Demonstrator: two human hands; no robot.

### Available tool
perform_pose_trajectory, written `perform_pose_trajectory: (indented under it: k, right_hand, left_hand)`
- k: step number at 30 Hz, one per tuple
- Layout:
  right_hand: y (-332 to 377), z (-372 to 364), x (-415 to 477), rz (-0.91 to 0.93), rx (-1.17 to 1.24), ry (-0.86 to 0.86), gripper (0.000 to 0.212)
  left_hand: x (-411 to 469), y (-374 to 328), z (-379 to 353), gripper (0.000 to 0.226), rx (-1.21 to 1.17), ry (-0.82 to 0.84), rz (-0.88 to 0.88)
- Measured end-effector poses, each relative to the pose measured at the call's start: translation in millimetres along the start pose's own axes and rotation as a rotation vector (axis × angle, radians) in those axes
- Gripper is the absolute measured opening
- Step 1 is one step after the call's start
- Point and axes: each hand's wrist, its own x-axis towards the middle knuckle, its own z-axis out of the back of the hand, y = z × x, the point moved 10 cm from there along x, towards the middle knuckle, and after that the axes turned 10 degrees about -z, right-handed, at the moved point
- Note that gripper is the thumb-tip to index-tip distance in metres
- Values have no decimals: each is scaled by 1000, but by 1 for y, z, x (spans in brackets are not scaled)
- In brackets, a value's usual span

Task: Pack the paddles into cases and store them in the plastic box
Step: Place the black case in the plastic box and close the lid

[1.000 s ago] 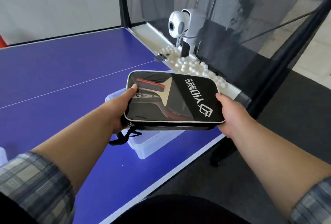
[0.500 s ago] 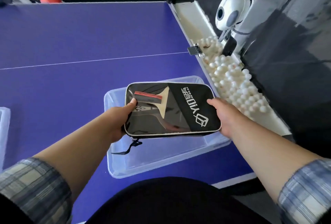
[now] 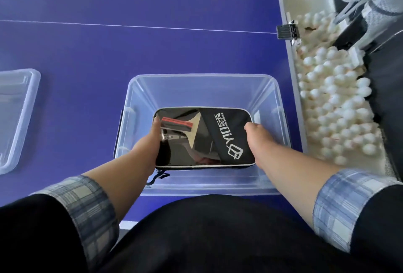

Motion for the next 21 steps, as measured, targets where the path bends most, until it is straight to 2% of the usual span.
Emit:
perform_pose_trajectory:
  k: [5,12,19,21]
  right_hand:
    - [1,-8,14,21,-149,-30,70]
    - [-11,-19,29,-45,-161,13,69]
    - [-9,-23,30,-22,-209,1,60]
    - [-7,-22,28,-5,-258,-10,64]
  left_hand:
    - [10,-3,-5,73,119,12,14]
    - [26,9,-13,83,224,65,24]
    - [33,14,-14,66,167,60,46]
    - [31,14,-14,62,168,62,53]
